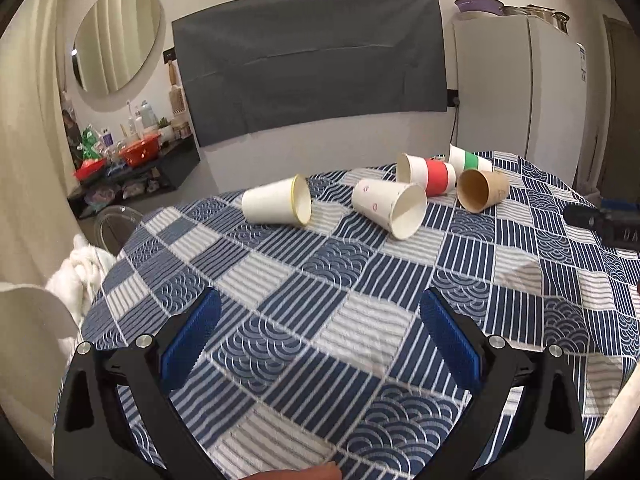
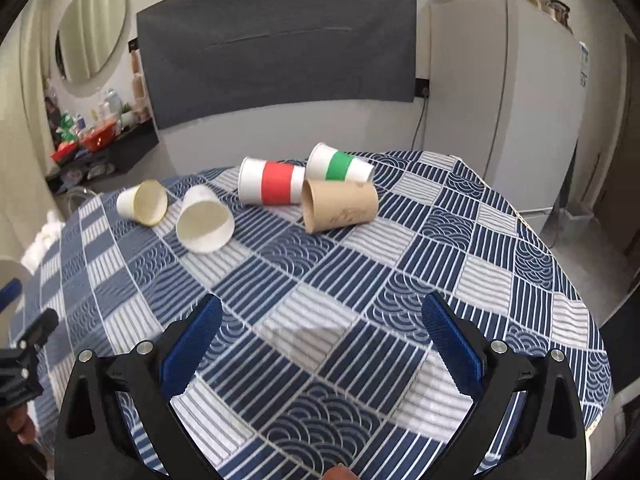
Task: Flip cup upside down
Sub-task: 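Move the right gripper toward the green-banded cup and grasp its body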
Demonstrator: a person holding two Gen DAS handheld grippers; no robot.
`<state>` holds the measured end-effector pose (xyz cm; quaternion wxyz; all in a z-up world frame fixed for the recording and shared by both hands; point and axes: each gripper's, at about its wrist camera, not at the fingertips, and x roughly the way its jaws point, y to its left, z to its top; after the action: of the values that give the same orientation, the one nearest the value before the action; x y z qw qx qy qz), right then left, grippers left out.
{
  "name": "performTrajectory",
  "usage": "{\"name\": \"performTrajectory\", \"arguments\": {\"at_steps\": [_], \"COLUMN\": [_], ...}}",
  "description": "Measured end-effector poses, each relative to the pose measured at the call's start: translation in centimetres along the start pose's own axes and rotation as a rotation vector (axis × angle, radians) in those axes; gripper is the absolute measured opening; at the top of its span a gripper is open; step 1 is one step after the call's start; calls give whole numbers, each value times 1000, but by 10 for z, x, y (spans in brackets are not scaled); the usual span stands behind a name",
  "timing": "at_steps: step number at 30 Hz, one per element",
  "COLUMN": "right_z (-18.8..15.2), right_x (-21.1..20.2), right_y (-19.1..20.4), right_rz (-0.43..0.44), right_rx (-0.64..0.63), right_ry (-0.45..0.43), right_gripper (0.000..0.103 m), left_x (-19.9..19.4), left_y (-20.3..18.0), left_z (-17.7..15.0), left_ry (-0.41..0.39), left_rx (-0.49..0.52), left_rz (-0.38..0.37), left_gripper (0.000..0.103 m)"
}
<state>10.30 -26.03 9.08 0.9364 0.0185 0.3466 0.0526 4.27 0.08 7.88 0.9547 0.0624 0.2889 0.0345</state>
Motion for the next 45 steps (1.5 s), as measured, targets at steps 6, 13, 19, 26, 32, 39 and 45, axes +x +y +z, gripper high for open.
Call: {"name": "performTrajectory", "arguments": {"at_steps": [6, 13, 19, 26, 32, 39, 45], "right_z": [48, 91, 118, 141, 147, 151, 156], "right_x": [28, 76, 139, 192, 233, 254, 246], "right_y": [-19, -35, -37, -41, -53, -40, -34], "right_rz": [13, -21, -29, -4, 83, -26, -21], "right_rx": [55, 113, 159, 227, 376, 382, 347], "right_ry": [23, 36, 74, 127, 207, 242, 220], "right_gripper": [95, 95, 95, 95, 95, 95, 87], "left_x": [39, 92, 143, 183, 208, 228, 217], "left_y": [-5, -12, -23, -30, -30, -40, -50], "left_z": [39, 83, 109, 130, 134, 127, 119], "left_ry": [8, 18, 69, 72, 137, 182, 141], "left_rx": [2, -42, -22, 36, -4, -7, 69], "left_rz": [2, 12, 25, 84, 45, 39, 80], "left_gripper": [97, 97, 97, 97, 97, 97, 97]}}
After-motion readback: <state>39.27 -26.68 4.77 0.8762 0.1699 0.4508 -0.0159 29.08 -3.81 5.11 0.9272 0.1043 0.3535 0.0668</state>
